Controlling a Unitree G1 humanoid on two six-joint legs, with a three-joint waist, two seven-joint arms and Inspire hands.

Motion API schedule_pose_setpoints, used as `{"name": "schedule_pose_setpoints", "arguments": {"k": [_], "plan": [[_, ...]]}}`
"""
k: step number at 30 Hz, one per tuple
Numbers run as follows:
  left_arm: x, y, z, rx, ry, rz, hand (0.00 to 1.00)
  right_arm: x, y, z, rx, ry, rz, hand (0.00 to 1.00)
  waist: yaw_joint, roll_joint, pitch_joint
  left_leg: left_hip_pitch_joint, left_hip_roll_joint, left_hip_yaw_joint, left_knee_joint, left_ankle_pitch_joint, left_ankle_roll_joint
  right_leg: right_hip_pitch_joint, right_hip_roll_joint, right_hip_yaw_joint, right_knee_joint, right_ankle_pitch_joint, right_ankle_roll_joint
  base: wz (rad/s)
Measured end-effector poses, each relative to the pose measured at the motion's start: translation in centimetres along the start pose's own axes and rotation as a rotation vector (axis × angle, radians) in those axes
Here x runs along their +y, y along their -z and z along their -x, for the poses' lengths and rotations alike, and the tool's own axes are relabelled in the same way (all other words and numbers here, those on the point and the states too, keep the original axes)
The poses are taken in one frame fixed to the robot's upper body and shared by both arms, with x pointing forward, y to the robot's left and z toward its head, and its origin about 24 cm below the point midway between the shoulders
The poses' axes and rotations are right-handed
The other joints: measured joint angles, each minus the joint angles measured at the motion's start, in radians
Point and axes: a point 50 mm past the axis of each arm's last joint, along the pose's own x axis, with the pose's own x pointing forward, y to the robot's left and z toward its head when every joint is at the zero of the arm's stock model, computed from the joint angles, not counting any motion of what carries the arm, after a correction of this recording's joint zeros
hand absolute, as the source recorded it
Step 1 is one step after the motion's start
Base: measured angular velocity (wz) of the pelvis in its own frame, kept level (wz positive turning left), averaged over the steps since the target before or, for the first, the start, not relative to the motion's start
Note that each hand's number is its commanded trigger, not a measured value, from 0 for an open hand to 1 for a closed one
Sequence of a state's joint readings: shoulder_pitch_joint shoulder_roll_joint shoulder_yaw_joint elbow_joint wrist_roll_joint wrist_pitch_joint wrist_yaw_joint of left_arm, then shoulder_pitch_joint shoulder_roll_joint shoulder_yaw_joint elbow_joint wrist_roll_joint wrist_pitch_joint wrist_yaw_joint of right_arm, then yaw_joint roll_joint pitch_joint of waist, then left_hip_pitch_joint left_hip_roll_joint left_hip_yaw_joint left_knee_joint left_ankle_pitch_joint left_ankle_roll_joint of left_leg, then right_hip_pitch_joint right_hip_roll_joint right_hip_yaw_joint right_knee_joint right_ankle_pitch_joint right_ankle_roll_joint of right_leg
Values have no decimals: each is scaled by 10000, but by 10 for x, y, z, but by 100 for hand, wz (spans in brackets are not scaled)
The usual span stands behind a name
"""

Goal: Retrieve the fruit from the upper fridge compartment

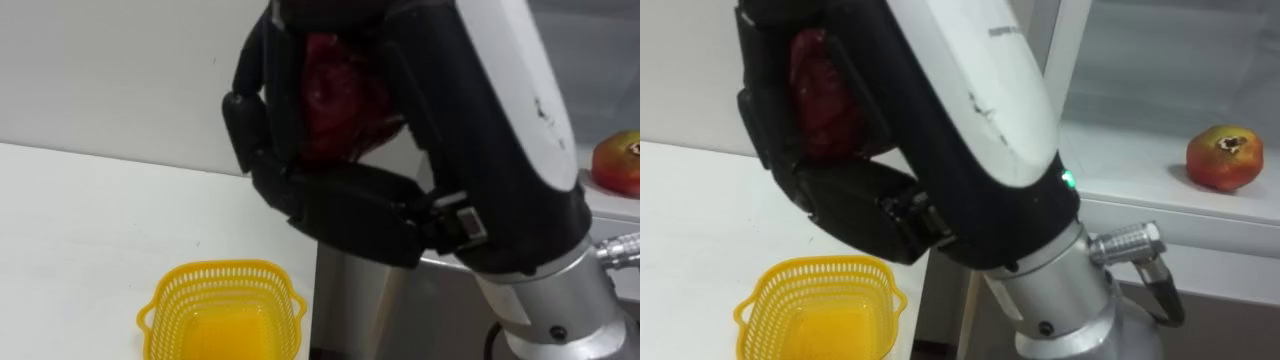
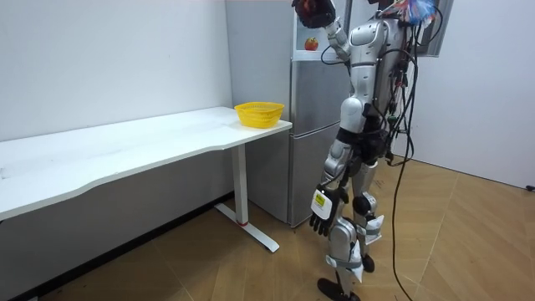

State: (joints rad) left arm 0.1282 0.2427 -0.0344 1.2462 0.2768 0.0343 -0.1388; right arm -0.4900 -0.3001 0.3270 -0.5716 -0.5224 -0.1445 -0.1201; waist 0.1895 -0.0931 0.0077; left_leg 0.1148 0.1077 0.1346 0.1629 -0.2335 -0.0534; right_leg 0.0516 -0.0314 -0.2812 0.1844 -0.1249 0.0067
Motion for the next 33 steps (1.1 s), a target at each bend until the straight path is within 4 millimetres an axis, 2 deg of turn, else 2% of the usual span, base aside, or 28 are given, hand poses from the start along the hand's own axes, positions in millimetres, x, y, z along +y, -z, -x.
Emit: {"name": "schedule_pose_setpoints", "arguments": {"k": [4, 8, 15, 18, 21, 24, 27, 33], "plan": [[0, -1, 0, -52, 60, -5, 0, 8, 7, 2, 238, -300, 147, 100, 300, -19, 2, -11, 1, -24, -9, 1, -1, 0, -16, -220, -1, -1, 2, 3], [0, 0, 0, -44, 43, -30, 0, 25, 15, 6, 646, -952, 18, 100, 578, -112, -19, -107, -3, -219, 31, 1, -1, 7, -42, -481, 1, -1, 2, 12], [0, 1, 0, -29, 83, -80, 0, 59, 38, 23, 1853, -2601, -318, 100, 695, -122, -4, -213, -24, -555, 108, 12, 6, 48, -69, -539, -9, -18, 29, 12], [0, 1, 0, -14, 206, -88, 0, 66, 48, 29, 2430, -2991, -303, 100, 913, -92, 17, -231, -29, -584, 107, 16, 7, 46, -78, -567, -27, -26, 41, 2], [0, -1, 0, -40, 275, -109, 0, 75, 55, 37, 2841, -3427, -367, 100, 926, -98, 13, -362, -117, -796, 111, 50, 40, 56, -160, -789, -106, -54, 86, 16], [0, 1, 0, 24, 284, -104, 0, 84, 64, 45, 3378, -3887, -300, 100, 933, -94, 20, -403, -207, -927, 104, 78, 74, 85, -230, -834, -151, -87, 136, 15], [2, 0, 1, -1, 191, -88, 0, 92, 77, 58, 4105, -4426, 20, 100, 991, -115, 32, -352, -251, -961, 104, 87, 89, 163, -280, -884, -150, -113, 179, 7], [5, -4, 1, -169, 41, -132, 0, 103, 91, 75, 4958, -5367, 589, 100, 1230, -104, 45, -433, -327, -977, 78, 106, 122, 147, -350, -947, -166, -133, 210, 3]]}}
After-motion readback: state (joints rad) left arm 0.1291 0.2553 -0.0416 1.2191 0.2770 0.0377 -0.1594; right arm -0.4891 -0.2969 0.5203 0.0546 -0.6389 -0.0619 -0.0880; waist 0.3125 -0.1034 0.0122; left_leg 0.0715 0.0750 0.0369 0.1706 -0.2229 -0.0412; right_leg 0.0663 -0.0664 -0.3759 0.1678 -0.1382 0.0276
